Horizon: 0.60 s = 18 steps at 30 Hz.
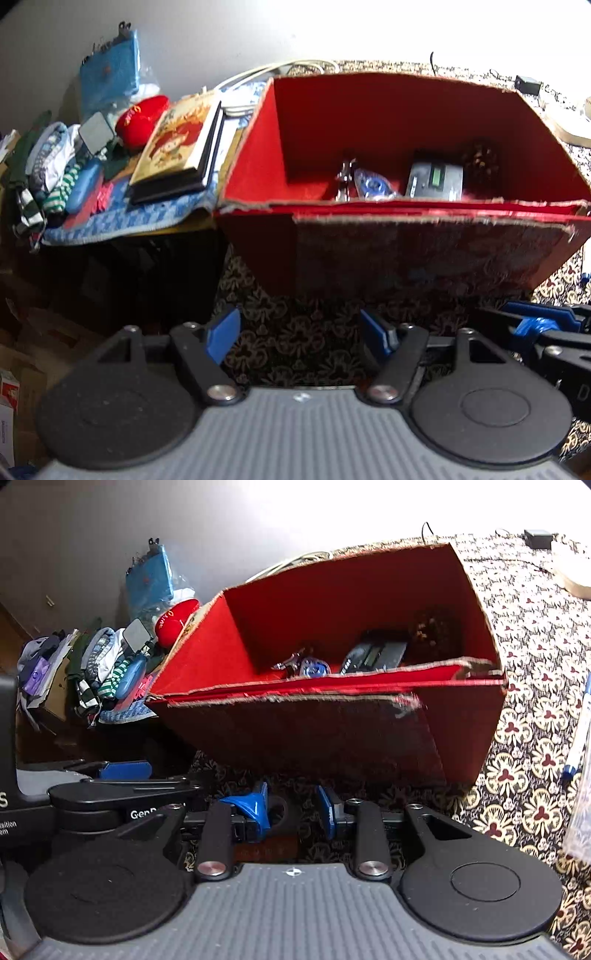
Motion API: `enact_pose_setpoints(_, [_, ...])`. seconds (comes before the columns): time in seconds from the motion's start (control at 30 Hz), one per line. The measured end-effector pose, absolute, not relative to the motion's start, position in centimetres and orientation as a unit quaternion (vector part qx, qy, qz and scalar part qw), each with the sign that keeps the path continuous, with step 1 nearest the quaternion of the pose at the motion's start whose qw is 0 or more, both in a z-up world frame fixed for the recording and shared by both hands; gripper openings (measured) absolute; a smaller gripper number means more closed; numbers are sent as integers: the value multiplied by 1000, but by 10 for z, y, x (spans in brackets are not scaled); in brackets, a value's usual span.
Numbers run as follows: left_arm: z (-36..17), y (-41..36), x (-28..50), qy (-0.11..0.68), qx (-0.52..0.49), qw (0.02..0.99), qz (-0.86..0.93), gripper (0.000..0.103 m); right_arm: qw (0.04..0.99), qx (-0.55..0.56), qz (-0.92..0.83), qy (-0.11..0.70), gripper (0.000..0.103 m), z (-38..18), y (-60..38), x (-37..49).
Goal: Organize rigid objects
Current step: 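Move the right tool toward the orange block beside the tape roll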
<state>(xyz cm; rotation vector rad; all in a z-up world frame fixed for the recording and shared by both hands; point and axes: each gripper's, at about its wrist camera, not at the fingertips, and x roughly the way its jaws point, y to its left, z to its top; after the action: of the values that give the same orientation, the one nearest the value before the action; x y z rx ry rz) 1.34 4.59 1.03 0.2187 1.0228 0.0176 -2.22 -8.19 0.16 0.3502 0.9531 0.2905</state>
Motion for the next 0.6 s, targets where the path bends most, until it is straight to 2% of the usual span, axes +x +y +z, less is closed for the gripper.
enact_pose_setpoints(0.6, [-19,56,17,519,99,849,-8,71,841,189,135,488,13,-20,-86,-22])
